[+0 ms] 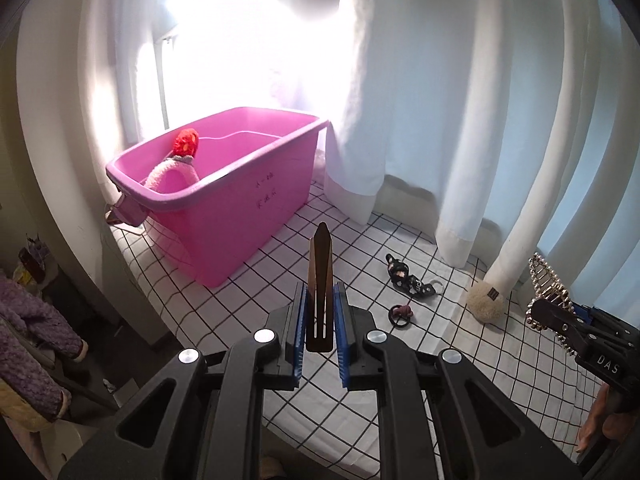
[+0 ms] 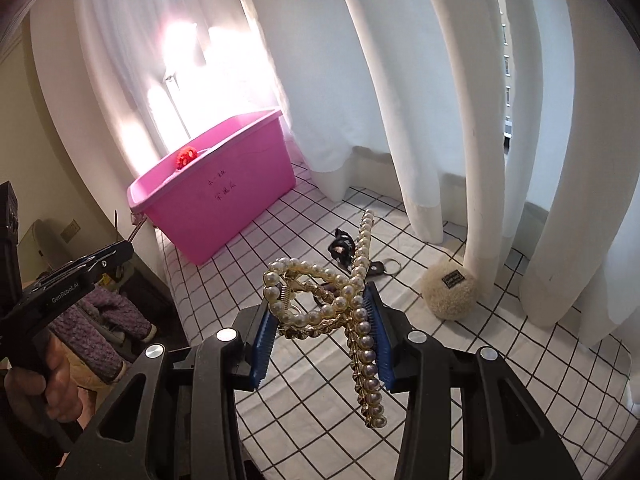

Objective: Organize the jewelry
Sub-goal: 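Carry the brown clip with the left tool while the right tool carries the pearl clip to the tub, then open the left tool releasing the brown clip while the right tool drops the pearl clip into the tub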

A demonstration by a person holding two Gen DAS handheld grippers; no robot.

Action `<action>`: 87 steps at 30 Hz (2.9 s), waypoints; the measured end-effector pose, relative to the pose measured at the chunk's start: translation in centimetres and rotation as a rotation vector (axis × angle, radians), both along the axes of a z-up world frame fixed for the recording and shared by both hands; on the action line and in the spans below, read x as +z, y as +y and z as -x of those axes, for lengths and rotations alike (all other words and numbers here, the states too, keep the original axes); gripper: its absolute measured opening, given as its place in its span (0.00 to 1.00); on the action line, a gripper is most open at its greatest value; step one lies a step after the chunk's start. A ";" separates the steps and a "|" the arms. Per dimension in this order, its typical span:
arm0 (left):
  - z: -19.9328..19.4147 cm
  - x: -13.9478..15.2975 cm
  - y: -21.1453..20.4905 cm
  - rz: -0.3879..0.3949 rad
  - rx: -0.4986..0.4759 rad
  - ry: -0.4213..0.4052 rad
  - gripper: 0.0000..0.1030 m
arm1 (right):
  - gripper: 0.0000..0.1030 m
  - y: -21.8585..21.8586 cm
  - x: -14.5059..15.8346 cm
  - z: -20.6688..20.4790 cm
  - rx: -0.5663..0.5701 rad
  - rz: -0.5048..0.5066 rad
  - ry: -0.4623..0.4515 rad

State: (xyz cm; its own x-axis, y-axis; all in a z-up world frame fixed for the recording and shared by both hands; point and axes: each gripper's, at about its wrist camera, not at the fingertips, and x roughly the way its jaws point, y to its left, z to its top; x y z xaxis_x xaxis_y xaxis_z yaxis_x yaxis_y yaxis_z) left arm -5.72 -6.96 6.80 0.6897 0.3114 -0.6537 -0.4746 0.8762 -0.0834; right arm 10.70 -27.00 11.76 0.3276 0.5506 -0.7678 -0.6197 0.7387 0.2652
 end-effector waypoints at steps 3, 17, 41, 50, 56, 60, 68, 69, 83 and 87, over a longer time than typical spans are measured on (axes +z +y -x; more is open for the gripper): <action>0.4 1.9 2.3 -0.007 0.018 -0.029 0.13 | 0.39 2.1 2.1 -0.3 0.024 -0.022 -0.024; -3.1 6.2 16.8 -0.057 -0.032 -0.116 0.13 | 0.39 17.3 3.8 -3.6 0.018 -0.102 -0.053; -12.8 -0.1 34.7 0.140 -0.123 0.070 0.13 | 0.39 42.3 -1.5 -11.7 0.152 0.017 0.085; -14.5 -3.2 35.7 0.213 -0.135 0.217 0.13 | 0.39 45.8 -6.8 -14.0 0.169 0.180 0.238; -14.8 -4.6 36.6 0.233 -0.118 0.271 0.13 | 0.39 46.8 -8.9 -14.6 0.163 0.235 0.280; -14.7 -4.8 36.8 0.228 -0.112 0.283 0.13 | 0.39 46.9 -9.6 -14.8 0.155 0.237 0.296; -14.5 -5.1 36.8 0.211 -0.101 0.311 0.22 | 0.40 46.9 -10.6 -14.8 0.134 0.258 0.303; -14.4 -5.1 36.7 0.210 -0.100 0.315 0.41 | 0.41 46.9 -10.6 -15.0 0.125 0.253 0.302; -13.2 -2.6 35.7 0.124 -0.086 0.257 0.77 | 0.46 46.2 -8.3 -14.5 0.107 0.227 0.263; -12.9 -2.4 35.4 0.116 -0.088 0.249 0.77 | 0.47 45.9 -7.8 -14.2 0.104 0.219 0.259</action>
